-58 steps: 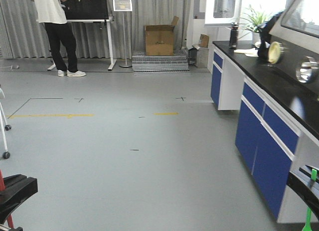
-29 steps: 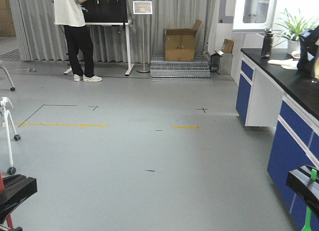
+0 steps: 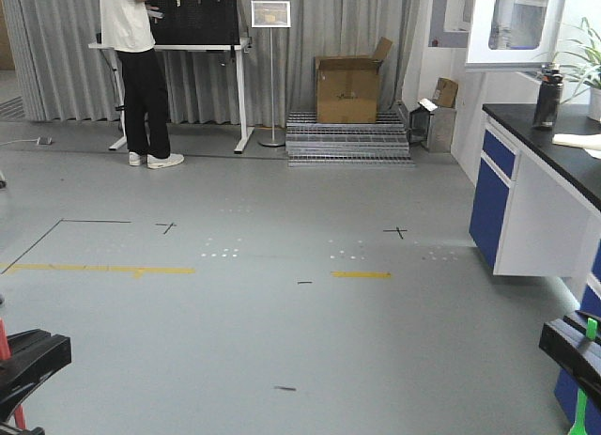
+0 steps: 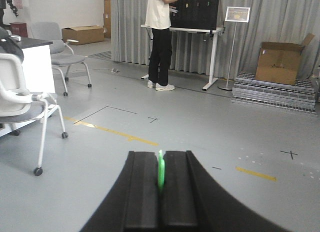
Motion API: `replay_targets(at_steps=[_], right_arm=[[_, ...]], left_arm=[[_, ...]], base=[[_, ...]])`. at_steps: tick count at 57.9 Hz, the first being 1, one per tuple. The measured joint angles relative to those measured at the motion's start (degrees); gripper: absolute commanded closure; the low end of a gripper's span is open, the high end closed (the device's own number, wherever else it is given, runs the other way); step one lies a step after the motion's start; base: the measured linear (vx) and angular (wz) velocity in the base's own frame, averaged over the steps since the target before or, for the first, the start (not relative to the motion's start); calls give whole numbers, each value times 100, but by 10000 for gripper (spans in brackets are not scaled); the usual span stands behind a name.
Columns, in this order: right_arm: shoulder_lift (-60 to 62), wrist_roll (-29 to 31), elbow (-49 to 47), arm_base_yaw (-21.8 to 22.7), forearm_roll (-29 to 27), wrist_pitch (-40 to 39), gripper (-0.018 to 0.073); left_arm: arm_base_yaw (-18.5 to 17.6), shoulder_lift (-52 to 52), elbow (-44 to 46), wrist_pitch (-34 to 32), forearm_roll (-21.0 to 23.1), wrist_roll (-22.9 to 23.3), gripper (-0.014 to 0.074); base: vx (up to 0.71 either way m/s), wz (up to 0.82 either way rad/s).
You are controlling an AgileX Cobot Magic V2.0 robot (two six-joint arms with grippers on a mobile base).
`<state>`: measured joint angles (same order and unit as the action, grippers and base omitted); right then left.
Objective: Sort red and green spoons into left cabinet
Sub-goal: 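Drive the base across the floor toward the grey cabinet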
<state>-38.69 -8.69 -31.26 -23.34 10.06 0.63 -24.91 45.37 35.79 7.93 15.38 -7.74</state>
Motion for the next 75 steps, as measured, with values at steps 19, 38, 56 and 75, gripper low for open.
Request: replay_targets(at_steps=[19, 38, 56, 75], right_arm=[[0, 0, 0, 0, 0, 0, 561], [0, 0, 0, 0, 0, 0, 561], [0, 0, 0, 0, 0, 0, 561], [0, 0, 0, 0, 0, 6, 561]], left_arm=[[0, 0, 0, 6, 0, 0, 596], [0, 0, 0, 6, 0, 0, 596], [0, 0, 0, 12, 0, 0, 596], [0, 0, 0, 12, 0, 0, 596]], base=[[61, 5], [63, 8], [65, 2], [63, -1]])
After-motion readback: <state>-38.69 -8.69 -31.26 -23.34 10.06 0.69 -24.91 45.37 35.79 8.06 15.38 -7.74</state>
